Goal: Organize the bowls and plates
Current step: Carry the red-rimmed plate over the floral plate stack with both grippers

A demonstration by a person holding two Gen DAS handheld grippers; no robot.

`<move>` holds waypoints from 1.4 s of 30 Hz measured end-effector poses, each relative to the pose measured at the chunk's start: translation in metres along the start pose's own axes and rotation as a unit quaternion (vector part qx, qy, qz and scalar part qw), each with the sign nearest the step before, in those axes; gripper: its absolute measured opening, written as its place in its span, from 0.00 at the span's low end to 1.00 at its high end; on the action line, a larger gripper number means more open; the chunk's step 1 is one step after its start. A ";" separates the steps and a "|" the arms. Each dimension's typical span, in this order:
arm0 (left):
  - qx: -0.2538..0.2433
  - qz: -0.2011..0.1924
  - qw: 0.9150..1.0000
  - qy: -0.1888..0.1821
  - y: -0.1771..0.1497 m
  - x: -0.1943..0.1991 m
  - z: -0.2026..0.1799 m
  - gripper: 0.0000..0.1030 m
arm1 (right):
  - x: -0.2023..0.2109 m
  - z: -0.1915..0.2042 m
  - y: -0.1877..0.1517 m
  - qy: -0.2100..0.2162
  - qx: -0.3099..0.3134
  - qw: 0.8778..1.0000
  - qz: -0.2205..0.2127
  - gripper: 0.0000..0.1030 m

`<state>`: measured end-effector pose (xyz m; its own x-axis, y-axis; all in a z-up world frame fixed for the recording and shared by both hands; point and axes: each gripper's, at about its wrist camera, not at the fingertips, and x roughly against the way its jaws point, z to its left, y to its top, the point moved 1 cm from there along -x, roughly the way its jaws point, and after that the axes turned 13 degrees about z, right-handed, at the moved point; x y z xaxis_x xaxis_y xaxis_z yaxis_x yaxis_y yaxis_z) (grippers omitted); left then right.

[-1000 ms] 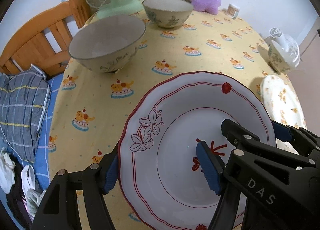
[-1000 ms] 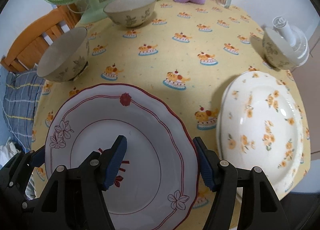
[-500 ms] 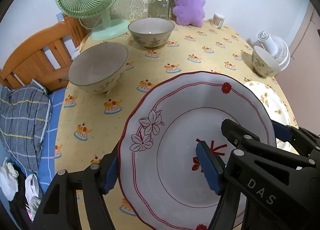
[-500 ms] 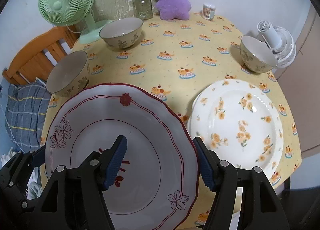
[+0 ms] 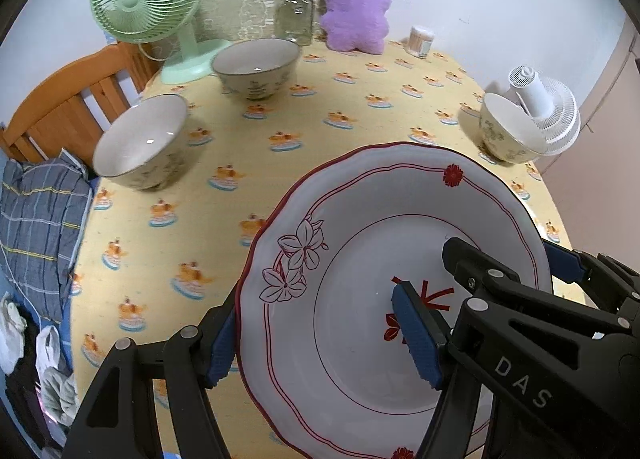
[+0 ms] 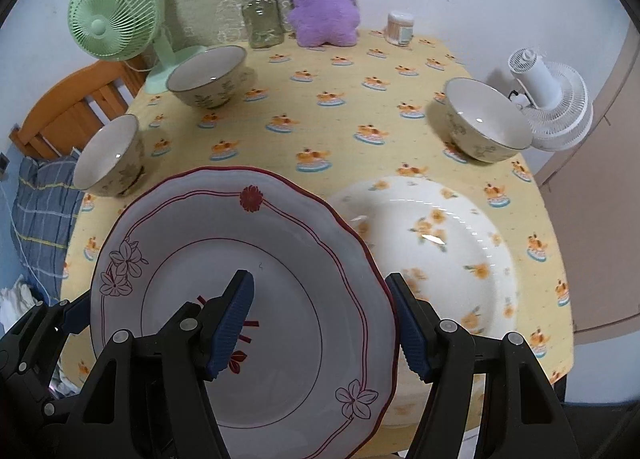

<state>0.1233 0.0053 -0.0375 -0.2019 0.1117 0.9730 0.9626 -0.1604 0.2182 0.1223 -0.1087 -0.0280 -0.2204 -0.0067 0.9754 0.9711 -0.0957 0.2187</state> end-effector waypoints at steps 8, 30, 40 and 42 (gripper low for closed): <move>-0.008 0.010 1.000 -0.012 0.008 -0.011 -0.049 0.71 | -0.002 -0.053 0.002 -0.011 -0.010 1.000 0.009 0.68; 0.016 0.056 0.998 -0.018 0.026 -0.063 -0.119 0.71 | -0.042 -0.142 0.018 -0.017 -0.004 0.998 0.054 0.68; 0.026 0.060 0.998 0.004 0.032 -0.070 -0.120 0.73 | -0.051 -0.141 0.027 -0.010 0.013 0.998 0.059 0.68; 0.024 0.061 0.998 0.007 0.032 -0.070 -0.121 0.74 | -0.052 -0.141 0.028 -0.007 0.012 0.998 0.060 0.68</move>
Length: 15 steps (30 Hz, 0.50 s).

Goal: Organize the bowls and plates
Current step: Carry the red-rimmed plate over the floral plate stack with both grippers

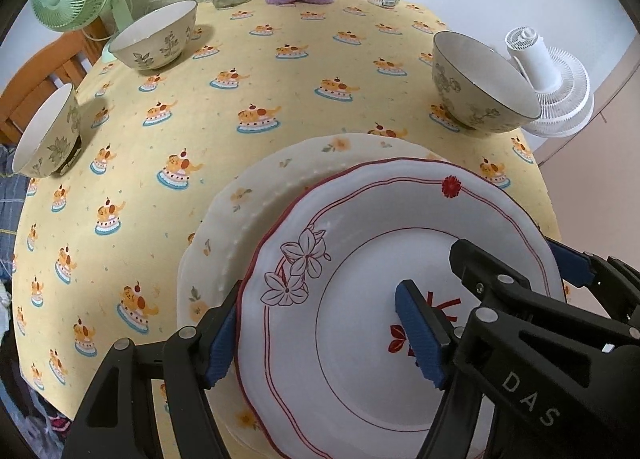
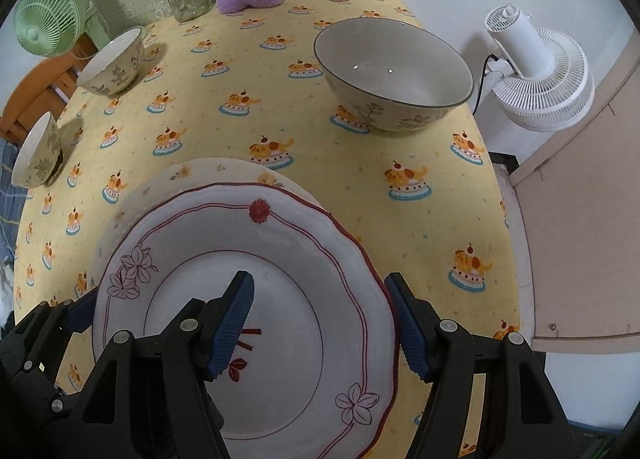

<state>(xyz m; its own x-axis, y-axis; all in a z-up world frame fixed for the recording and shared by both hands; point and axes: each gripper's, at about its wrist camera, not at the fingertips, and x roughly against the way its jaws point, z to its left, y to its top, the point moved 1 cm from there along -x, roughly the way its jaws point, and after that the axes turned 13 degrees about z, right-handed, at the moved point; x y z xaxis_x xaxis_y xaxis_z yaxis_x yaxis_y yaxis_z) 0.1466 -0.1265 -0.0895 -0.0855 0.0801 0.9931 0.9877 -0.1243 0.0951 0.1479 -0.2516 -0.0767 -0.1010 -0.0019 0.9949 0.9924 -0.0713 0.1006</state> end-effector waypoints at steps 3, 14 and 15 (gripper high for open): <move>-0.002 0.000 1.000 0.003 0.000 0.000 -0.001 0.74 | 0.001 -0.002 -0.001 0.010 0.000 1.000 0.000 0.68; -0.006 0.002 0.999 0.032 0.000 0.000 -0.005 0.73 | 0.014 -0.016 -0.012 0.005 -0.006 1.000 -0.008 0.34; -0.006 0.002 0.999 0.035 0.000 0.000 -0.006 0.74 | 0.014 -0.017 -0.012 0.002 -0.007 1.000 -0.008 0.30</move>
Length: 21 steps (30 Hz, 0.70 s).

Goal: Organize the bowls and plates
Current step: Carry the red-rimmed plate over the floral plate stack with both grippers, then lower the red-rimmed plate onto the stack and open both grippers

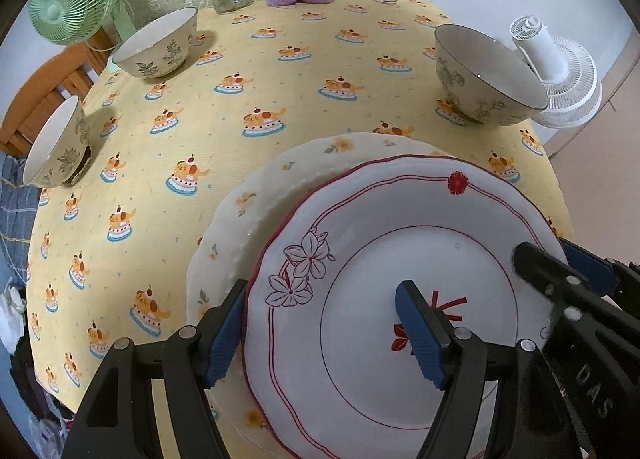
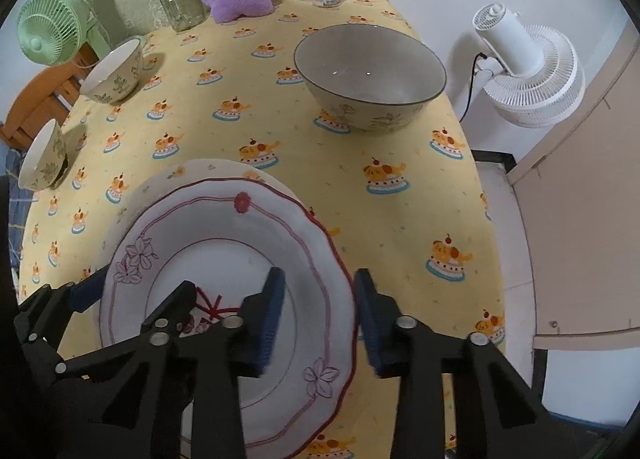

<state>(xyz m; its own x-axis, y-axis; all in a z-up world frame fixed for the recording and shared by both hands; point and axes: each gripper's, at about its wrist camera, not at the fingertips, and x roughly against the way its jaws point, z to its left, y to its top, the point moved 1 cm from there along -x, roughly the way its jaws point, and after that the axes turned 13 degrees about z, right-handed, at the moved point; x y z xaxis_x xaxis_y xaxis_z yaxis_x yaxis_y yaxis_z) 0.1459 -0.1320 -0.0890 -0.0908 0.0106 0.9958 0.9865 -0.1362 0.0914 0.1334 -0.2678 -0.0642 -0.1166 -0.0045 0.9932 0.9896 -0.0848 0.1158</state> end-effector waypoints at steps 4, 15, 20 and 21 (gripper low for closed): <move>-0.004 0.000 1.000 0.020 -0.001 0.000 -0.003 0.73 | 0.001 -0.001 0.000 -0.002 0.004 1.000 -0.003 0.28; -0.008 0.001 0.999 0.045 -0.003 0.000 -0.005 0.67 | 0.002 0.004 -0.002 -0.012 0.013 1.000 -0.008 0.26; -0.006 0.001 0.999 0.044 -0.003 0.000 -0.006 0.66 | 0.003 0.003 -0.002 -0.011 0.012 1.000 -0.008 0.26; -0.004 0.001 0.999 0.039 -0.003 0.000 -0.005 0.66 | 0.003 0.004 -0.002 -0.012 0.012 1.000 -0.008 0.26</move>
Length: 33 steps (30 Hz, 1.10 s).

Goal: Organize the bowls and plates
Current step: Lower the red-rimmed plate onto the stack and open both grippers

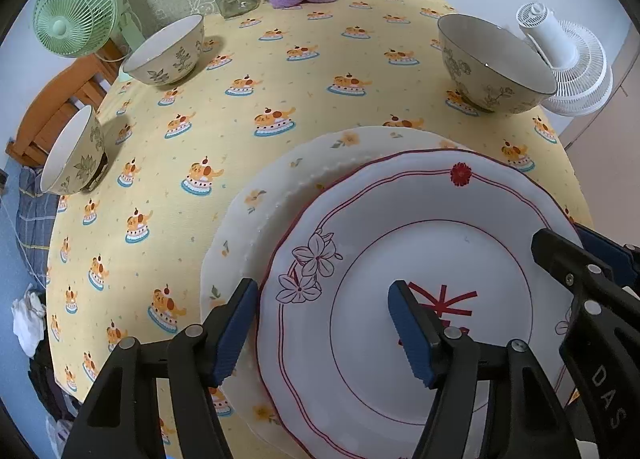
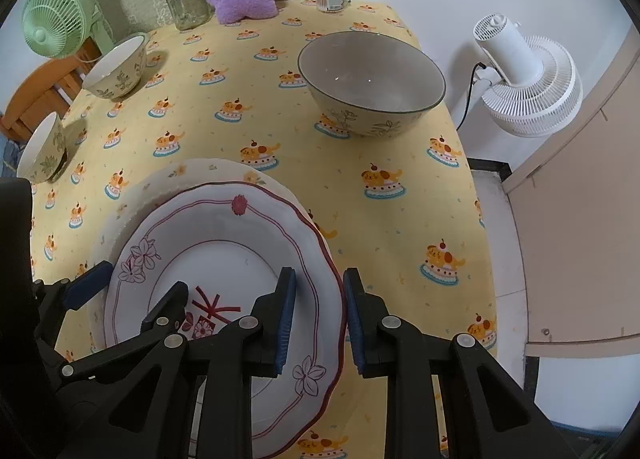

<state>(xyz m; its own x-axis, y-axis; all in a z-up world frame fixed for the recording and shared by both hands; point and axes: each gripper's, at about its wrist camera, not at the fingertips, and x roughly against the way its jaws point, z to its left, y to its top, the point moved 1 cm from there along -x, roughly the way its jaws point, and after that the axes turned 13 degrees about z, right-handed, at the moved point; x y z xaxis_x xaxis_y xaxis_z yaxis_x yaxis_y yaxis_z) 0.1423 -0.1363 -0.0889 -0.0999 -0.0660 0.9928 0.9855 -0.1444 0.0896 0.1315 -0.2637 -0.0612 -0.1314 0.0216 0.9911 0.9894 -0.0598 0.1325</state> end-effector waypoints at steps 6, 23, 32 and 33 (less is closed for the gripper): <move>0.008 -0.003 1.000 -0.027 -0.001 0.004 0.009 0.66 | -0.001 0.000 0.001 0.007 -0.007 1.000 0.003 0.26; 0.016 -0.008 1.000 -0.019 0.004 0.005 0.026 0.68 | -0.011 0.018 0.014 0.005 -0.002 1.000 0.005 0.30; 0.009 -0.009 1.000 -0.027 0.003 0.005 0.025 0.74 | -0.013 0.020 0.015 0.003 -0.004 1.000 0.008 0.35; 0.008 -0.009 0.999 -0.031 0.002 0.005 0.025 0.76 | -0.013 0.020 0.015 0.002 -0.003 1.000 0.008 0.36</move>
<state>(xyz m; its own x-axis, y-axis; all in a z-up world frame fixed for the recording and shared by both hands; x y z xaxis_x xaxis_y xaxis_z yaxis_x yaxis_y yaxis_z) 0.1472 -0.1122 -0.0813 -0.1092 -0.0015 0.9940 0.9858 -0.1285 0.1081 0.1494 -0.2445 -0.0727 -0.1151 0.0156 0.9932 0.9910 -0.0670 0.1159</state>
